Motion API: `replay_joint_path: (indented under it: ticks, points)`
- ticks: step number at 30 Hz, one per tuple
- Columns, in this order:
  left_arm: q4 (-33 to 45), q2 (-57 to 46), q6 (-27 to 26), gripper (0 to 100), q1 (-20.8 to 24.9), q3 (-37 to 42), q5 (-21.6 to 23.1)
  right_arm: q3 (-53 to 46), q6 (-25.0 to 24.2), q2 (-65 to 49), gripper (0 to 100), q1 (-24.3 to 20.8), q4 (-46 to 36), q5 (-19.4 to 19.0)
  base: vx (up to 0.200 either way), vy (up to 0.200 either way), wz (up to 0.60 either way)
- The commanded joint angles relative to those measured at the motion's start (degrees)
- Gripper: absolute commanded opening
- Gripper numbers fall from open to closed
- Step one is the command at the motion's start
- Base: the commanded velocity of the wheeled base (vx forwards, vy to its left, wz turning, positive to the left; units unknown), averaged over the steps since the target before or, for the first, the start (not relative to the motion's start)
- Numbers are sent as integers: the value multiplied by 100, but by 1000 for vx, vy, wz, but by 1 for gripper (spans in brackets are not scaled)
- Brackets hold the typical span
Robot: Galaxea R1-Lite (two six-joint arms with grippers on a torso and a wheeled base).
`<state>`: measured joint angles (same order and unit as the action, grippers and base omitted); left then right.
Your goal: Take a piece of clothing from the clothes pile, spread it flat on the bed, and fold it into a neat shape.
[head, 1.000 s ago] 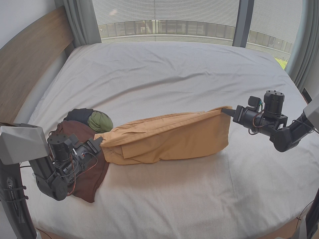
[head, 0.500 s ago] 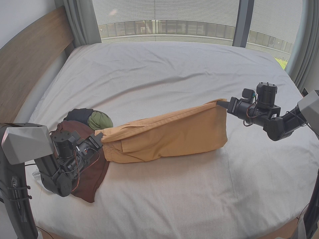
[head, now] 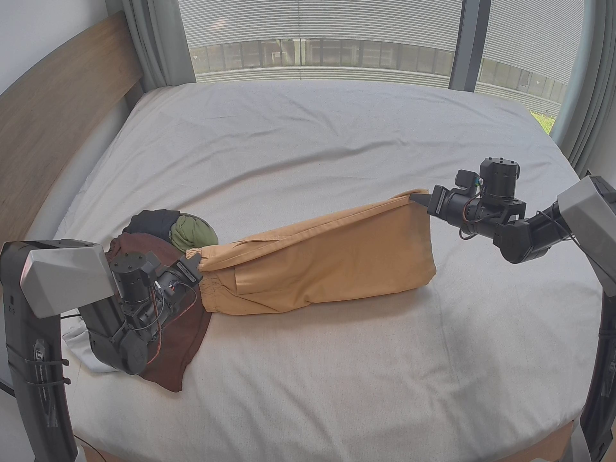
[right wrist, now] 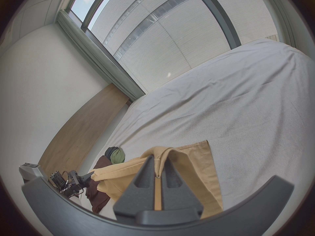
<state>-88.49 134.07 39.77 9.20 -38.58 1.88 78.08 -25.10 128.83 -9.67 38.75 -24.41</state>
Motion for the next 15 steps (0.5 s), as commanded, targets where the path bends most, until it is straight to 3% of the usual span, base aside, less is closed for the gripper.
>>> replay_joint_path:
  ticks: [1, 15]
  points:
    - [-1, 172, 5, 0, -15, -202, -82, 331, -4, 345, 0, -9, -26, 6, 0, 0, 0]
    - [130, 453, 110, 0, -129, -835, -214, 1130, -4, 881, 0, -18, -131, 270, 0, 0, 0]
